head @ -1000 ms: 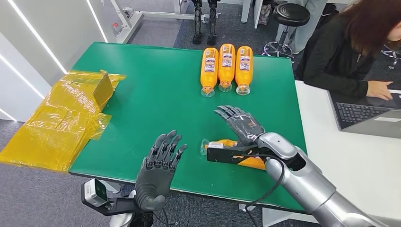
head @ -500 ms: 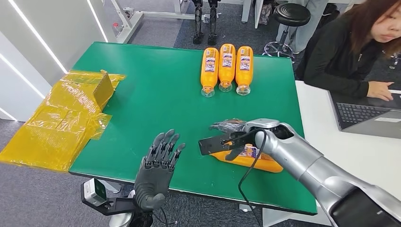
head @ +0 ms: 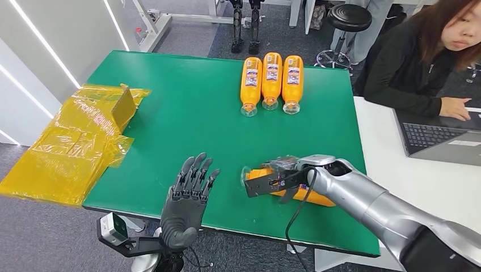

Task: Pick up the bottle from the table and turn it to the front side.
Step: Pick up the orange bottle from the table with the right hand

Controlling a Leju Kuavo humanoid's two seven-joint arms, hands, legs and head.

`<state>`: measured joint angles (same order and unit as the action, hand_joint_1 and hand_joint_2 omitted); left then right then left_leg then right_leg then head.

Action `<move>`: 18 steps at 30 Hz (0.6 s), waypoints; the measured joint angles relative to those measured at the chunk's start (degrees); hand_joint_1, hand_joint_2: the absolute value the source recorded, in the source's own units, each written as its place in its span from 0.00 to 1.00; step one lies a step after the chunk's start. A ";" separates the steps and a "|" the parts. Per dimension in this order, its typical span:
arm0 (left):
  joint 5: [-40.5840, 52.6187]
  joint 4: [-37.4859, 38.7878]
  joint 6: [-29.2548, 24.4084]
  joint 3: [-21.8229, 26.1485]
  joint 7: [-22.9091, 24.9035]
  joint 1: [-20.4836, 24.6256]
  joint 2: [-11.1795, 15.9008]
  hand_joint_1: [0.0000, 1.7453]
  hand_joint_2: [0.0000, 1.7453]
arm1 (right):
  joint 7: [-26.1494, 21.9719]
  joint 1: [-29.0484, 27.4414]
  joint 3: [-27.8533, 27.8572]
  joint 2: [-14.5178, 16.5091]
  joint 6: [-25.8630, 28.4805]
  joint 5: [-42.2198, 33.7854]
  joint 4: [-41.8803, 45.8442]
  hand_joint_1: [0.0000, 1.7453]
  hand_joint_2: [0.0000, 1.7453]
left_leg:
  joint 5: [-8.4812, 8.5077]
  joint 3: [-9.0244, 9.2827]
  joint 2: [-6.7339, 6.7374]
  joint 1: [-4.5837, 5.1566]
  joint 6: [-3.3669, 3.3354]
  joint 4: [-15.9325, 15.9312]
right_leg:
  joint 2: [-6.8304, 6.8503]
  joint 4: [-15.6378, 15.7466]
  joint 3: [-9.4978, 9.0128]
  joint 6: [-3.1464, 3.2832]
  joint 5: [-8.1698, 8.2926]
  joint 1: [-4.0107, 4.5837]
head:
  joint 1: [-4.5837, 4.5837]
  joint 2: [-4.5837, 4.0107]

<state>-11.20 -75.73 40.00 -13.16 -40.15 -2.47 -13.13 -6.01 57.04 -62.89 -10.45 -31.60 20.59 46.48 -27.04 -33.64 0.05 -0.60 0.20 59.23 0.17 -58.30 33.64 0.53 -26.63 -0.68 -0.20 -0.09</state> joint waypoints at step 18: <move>-0.78 0.00 0.12 0.04 0.00 -0.03 0.03 0.00 1.00 | 0.49 0.66 -5.98 -6.59 0.20 -6.57 0.96 1.00 1.00 | 0.00 0.00 -0.03 0.01 -0.01 0.02 | 0.04 0.03 0.00 -0.01 0.00 -0.01 | 0.00 0.00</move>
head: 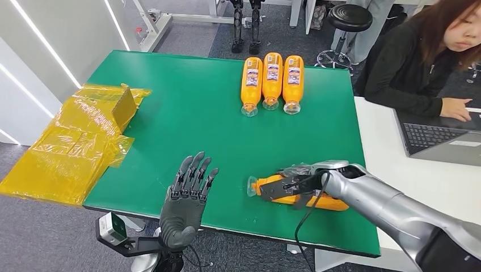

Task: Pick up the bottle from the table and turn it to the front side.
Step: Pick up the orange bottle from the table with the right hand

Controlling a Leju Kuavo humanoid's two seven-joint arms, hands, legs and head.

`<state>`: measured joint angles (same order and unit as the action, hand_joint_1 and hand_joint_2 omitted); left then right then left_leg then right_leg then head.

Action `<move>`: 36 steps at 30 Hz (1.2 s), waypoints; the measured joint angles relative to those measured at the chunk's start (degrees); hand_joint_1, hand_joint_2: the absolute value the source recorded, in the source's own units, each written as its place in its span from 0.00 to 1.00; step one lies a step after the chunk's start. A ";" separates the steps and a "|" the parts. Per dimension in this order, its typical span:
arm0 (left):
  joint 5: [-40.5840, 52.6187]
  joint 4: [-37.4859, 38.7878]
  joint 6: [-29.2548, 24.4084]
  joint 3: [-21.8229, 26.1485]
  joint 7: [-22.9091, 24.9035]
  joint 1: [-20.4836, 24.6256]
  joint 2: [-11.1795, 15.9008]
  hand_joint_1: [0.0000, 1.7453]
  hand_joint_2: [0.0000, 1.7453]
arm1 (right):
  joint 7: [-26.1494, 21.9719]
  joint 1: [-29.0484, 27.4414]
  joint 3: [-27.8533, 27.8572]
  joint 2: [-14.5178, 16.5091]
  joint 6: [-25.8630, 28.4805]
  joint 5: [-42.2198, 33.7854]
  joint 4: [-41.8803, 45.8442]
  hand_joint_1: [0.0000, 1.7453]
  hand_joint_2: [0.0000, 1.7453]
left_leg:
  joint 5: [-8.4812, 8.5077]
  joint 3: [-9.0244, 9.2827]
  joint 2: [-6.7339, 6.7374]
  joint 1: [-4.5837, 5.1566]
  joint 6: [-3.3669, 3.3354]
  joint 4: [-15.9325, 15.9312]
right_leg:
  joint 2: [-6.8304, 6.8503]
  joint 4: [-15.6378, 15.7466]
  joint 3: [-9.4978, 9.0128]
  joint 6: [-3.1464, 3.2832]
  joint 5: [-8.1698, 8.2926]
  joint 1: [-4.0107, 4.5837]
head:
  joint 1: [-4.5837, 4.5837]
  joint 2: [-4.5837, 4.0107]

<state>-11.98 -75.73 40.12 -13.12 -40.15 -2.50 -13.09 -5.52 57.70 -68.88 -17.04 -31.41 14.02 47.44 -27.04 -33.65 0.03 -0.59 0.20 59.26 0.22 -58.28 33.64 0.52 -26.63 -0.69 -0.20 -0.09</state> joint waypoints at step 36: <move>1.75 -0.02 -2.32 0.28 0.00 -0.07 -0.02 0.00 1.00 | 0.55 -18.10 21.31 1.86 32.62 27.18 21.96 1.00 1.00 | 0.07 0.05 0.05 -0.03 -0.02 -0.05 | -0.05 -0.02 -0.08 0.01 0.06 0.04 | 0.01 0.00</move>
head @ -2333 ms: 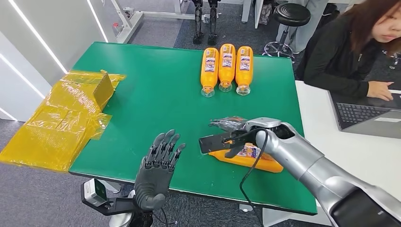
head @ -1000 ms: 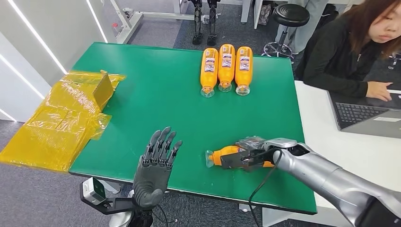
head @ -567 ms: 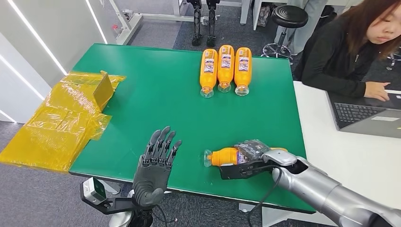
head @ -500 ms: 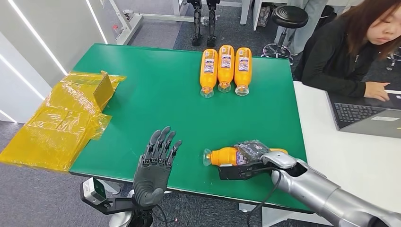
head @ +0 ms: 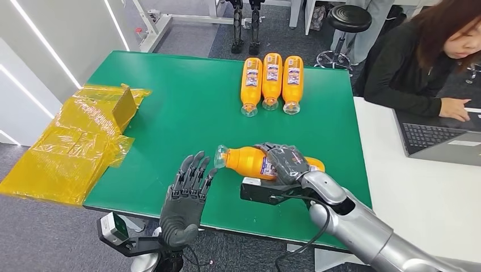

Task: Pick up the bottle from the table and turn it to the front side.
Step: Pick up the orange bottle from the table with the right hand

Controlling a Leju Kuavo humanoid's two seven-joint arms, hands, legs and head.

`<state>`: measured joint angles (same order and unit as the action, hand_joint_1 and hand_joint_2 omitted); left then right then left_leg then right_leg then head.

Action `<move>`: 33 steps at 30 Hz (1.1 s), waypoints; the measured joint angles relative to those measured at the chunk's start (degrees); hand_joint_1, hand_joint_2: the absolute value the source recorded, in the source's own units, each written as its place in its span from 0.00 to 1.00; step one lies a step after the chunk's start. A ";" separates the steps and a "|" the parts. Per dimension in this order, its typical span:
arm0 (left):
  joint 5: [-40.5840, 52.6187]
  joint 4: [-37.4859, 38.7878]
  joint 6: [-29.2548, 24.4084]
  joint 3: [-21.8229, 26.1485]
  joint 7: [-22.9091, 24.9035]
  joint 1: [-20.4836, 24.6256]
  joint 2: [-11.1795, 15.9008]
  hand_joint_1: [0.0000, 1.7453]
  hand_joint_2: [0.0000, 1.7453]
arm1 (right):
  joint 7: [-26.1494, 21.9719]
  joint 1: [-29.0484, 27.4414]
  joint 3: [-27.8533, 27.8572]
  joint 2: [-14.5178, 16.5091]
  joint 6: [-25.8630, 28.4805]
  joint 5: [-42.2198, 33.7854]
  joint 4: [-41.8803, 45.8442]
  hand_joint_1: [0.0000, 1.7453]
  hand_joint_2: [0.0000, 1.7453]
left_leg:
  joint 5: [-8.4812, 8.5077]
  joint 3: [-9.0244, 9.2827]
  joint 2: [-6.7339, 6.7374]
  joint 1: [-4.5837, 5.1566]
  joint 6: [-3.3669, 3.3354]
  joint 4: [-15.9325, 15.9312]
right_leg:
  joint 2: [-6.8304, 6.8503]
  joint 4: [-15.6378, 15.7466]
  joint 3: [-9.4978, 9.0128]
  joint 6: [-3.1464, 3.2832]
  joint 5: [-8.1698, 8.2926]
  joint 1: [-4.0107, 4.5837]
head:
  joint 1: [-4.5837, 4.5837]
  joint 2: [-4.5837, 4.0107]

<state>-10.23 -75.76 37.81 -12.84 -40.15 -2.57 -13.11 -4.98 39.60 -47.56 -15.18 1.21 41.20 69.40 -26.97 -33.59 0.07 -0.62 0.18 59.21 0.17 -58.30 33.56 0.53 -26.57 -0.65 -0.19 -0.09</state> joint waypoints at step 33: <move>-4.05 6.19 -6.72 1.52 -0.05 4.40 0.48 0.00 1.00 | -6.09 -27.05 7.70 7.03 19.61 9.46 16.46 1.00 1.00 | -0.06 -0.06 -0.03 0.01 0.02 -0.01 | 0.03 0.02 0.08 0.00 -0.06 -0.01 | 0.00 0.00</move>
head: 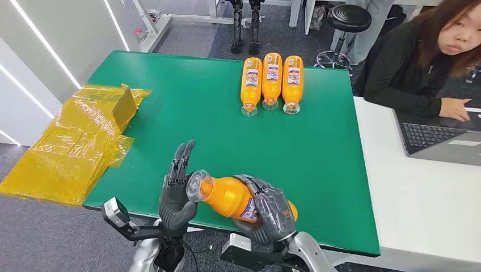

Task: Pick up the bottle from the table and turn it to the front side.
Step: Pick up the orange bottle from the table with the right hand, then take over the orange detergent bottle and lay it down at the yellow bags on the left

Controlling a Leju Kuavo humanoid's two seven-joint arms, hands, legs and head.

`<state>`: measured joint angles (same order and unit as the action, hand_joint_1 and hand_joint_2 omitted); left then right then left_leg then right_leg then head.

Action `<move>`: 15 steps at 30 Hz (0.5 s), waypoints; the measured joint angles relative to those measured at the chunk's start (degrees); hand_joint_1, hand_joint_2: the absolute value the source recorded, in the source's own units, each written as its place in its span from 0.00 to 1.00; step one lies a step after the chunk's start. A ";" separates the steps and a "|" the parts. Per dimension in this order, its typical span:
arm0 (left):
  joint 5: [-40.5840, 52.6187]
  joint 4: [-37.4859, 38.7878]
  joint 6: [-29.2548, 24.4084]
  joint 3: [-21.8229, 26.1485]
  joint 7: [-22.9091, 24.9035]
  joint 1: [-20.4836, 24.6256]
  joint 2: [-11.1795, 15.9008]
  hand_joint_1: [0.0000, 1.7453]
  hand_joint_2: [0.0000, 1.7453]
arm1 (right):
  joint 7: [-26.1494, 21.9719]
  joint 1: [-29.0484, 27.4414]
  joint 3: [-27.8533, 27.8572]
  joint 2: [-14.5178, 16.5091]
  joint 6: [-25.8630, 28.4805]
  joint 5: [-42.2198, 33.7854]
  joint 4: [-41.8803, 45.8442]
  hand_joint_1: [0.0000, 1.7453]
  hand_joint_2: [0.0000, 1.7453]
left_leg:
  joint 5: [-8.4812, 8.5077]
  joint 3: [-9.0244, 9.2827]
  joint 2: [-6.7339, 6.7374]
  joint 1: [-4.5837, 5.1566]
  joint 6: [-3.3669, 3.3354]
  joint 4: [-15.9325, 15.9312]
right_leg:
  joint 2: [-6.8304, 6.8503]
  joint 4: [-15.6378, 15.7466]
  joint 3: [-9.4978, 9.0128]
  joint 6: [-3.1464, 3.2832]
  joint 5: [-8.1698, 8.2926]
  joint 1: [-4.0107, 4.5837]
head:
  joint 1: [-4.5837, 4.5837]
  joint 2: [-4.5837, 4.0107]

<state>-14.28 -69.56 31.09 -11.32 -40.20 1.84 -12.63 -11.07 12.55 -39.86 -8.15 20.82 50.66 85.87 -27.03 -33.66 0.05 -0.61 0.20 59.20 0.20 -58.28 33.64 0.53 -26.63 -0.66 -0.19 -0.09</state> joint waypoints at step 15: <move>-0.51 6.93 -1.08 0.17 -0.16 3.68 -0.27 0.00 1.00 | 2.90 -5.79 1.37 1.32 0.11 3.46 2.87 1.00 1.00 | 0.00 -0.02 0.00 0.00 0.00 0.00 | -0.01 0.01 0.01 0.00 0.00 -0.01 | 0.01 0.00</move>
<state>-14.79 -62.64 30.01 -11.15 -40.36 5.52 -12.91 -8.17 6.76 -38.50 -6.83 20.94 54.12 88.74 -27.04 -33.67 0.05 -0.61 0.20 59.20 0.19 -58.27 33.65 0.52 -26.64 -0.67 -0.19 -0.09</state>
